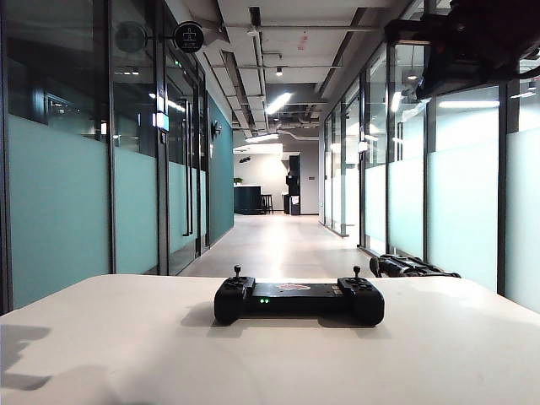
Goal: Push the left joystick on the remote control sitting on the white table backward to make the robot dog back up in a straight line until it returns close to you.
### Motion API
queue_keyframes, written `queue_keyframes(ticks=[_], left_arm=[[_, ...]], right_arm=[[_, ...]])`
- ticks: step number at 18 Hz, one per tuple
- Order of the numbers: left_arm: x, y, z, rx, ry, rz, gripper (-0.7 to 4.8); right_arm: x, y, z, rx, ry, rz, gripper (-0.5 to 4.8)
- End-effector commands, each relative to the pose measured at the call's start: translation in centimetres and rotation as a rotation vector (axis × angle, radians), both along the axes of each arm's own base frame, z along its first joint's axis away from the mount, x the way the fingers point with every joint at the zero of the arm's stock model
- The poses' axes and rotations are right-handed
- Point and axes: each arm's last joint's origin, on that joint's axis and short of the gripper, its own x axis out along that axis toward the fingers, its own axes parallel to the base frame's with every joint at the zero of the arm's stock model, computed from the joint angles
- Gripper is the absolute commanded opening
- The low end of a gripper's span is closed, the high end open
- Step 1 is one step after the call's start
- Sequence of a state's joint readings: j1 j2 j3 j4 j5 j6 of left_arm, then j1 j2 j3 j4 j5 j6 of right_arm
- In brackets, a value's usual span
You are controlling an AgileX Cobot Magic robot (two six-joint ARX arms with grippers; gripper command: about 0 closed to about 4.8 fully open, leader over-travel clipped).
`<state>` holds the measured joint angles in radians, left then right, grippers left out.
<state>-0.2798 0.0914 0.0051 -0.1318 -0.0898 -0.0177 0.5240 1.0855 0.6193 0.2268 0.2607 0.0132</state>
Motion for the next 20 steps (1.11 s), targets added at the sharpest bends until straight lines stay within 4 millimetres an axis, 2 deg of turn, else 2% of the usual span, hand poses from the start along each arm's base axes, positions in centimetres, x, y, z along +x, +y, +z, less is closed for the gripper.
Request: queue_keyframes(ticks=[1, 6, 9, 12, 20], left_arm=[[0.0, 0.0, 0.2, -0.012, -0.008, 0.000, -0.05], [0.0, 0.0, 0.1, -0.012, -0.006, 0.000, -0.05], [0.0, 0.0, 0.1, -0.012, -0.006, 0.000, -0.05], [0.0, 0.0, 0.1, -0.012, -0.006, 0.000, -0.05], [0.0, 0.0, 0.1, -0.012, -0.006, 0.000, -0.05]], right_arm=[[-0.3, -0.2, 0.0, -0.023, 0.014, 0.007, -0.06], [-1.3, -0.6, 0.1, -0.046, 0.065, 0.036, -0.06], [-2.8, -1.5, 1.3, -0.029, 0.041, 0.050, -0.06], [-4.3, -2.3, 1.6, -0.026, 0.038, 0.057, -0.06], [-8.0, -4.5, -3.7, 0.022, -0.050, 0.055, -0.06]])
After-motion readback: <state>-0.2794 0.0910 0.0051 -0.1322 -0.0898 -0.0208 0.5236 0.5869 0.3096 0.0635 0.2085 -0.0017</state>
